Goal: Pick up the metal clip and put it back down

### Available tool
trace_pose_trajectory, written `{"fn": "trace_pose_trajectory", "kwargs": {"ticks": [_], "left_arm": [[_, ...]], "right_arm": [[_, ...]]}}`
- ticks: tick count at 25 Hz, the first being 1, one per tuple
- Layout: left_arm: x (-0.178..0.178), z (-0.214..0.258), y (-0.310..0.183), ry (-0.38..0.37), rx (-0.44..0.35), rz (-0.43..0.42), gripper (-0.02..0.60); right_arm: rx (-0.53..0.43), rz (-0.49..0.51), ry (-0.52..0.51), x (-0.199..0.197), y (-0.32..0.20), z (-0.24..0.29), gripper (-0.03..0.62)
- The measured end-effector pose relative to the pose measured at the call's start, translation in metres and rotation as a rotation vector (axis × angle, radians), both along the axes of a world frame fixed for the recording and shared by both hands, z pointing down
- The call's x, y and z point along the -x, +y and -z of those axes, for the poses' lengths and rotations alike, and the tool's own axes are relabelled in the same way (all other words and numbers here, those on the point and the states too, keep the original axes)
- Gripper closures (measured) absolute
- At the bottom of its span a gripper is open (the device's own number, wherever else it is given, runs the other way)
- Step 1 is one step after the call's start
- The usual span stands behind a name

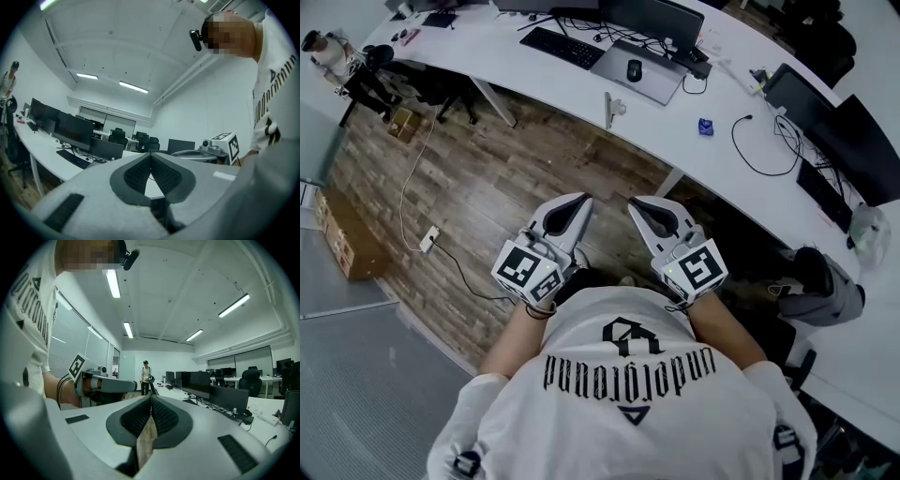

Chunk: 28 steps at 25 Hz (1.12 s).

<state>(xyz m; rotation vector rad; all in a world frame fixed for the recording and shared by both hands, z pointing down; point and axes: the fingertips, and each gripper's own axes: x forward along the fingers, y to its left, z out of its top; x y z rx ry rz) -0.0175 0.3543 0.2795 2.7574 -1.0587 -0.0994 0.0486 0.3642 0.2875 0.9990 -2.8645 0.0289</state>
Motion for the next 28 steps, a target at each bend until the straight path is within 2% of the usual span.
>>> {"fn": "trace_pose_trajectory", "kwargs": {"ticks": [6,14,21,24,28], "left_arm": [[0.031,-0.003,-0.025,0.006,0.001,-0.01,0.569],[0.096,0.0,-0.074,0.007,0.002,-0.077,0.569],[0.144,0.012,-0.094,-0.016,-0.043,-0.167,0.569],[0.158,0.011,-0.101,-0.012,-0.037,-0.168,0.569],[0.175,0.011,-0.113,-0.006,-0.035,-0.142,0.569]], "right_arm": [[0.015,0.006,0.01,0.029,-0.026,-0.008,0.578],[0.032,-0.022,-0.013,0.101,-0.082,-0.004,0.578],[0.049,-0.062,-0.02,0.151,-0.107,-0.001,0.579],[0.091,-0.076,-0.022,0.162,-0.113,-0.009,0.577],[0.086,-0.068,-0.011,0.174,-0.123,-0.011,0.577]]}}
